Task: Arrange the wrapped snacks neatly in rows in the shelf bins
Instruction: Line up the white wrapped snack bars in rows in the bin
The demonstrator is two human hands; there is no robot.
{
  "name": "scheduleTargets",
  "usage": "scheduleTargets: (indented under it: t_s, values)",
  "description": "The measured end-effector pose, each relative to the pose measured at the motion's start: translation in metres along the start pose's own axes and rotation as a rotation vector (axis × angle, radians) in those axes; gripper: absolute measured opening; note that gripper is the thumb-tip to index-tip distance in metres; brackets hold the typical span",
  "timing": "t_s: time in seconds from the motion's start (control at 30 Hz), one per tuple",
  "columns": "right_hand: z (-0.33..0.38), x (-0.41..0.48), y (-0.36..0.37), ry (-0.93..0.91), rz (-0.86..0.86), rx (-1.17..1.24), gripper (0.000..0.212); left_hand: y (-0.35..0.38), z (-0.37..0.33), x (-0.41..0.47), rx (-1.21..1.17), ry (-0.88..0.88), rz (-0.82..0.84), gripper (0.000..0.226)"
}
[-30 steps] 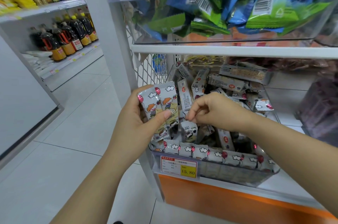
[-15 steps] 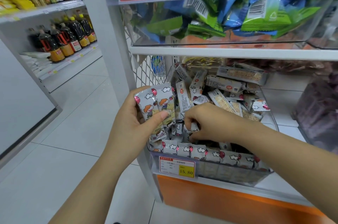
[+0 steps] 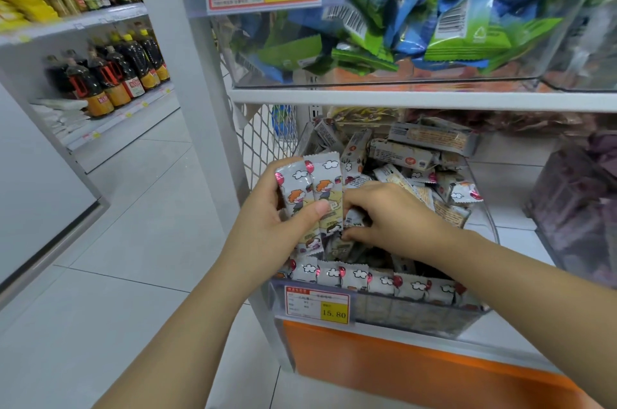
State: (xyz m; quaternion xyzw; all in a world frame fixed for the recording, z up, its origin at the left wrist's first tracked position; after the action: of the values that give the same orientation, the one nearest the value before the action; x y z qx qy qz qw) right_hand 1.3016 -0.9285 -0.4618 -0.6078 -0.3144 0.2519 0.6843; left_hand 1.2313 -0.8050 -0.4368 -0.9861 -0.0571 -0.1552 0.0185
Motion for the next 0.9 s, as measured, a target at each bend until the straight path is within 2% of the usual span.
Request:
scheduleTargets:
  t_s: [0.07, 0.2, 0.27, 0.33, 0.43, 0.53, 0.6, 0.67, 0.8, 0.9]
  values:
    - [-0.0047, 0.0029, -0.0001, 0.028, 0.004, 0.008, 0.029, 0.0046, 0.0013, 0.0035, 0.024, 0.005, 0.047, 0.040]
    - [-0.0067, 0.0069, -0.0024, 0.030, 0.026, 0.007, 0.047, 0.0015, 0.0038, 0.0083, 0.102, 0.002, 0.075, 0.040]
    - [-0.0054, 0.0069, -0.0035, 0.022, 0.030, 0.013, 0.041, -0.0014, 0.0070, 0.0090, 0.160, -0.012, 0.087, 0.047]
    - [-0.0072, 0.0080, -0.0020, 0.031, 0.023, 0.030, 0.021, -0.0006, 0.0072, 0.0082, 0.253, -0.031, 0.123, 0.053]
    - [-0.0103, 0.0096, 0.0017, 0.046, 0.021, 0.025, 0.031, 0.0052, 0.0029, 0.0060, 0.364, -0.030, 0.187, 0.060]
    - [-0.0093, 0.0091, -0.0003, 0.030, 0.032, 0.060, 0.020, -0.0005, -0.0007, 0.0080, 0.226, -0.027, 0.127, 0.057]
    - [-0.0072, 0.0078, -0.0028, 0.025, 0.049, 0.035, 0.037, -0.0036, 0.0012, 0.0090, 0.090, -0.049, 0.090, 0.054]
    - [-0.0077, 0.0080, -0.0037, 0.029, 0.054, 0.041, 0.043, -0.0030, 0.0039, 0.0086, 0.025, -0.058, 0.078, 0.053]
    - [-0.0089, 0.0085, -0.0024, 0.041, 0.073, 0.060, 0.037, -0.0034, 0.0085, 0.0082, 0.007, -0.077, 0.082, 0.056]
    - [-0.0071, 0.0075, -0.0053, 0.042, 0.061, 0.054, 0.043, -0.0003, 0.0090, 0.0061, 0.130, -0.094, 0.148, 0.063]
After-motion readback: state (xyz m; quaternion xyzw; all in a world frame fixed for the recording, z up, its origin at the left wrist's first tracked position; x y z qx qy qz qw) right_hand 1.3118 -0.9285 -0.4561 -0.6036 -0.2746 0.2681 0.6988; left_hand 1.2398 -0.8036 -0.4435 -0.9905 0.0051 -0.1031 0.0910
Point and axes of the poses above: each hand's wrist, its own x-axis towards the middle knuckle, its own y-axis out of the palm, z = x × y, the point moved 7 cm from there along x, towards the middle knuckle, and after that the axes turned 15 degrees about -x, right-handed, at the moved point
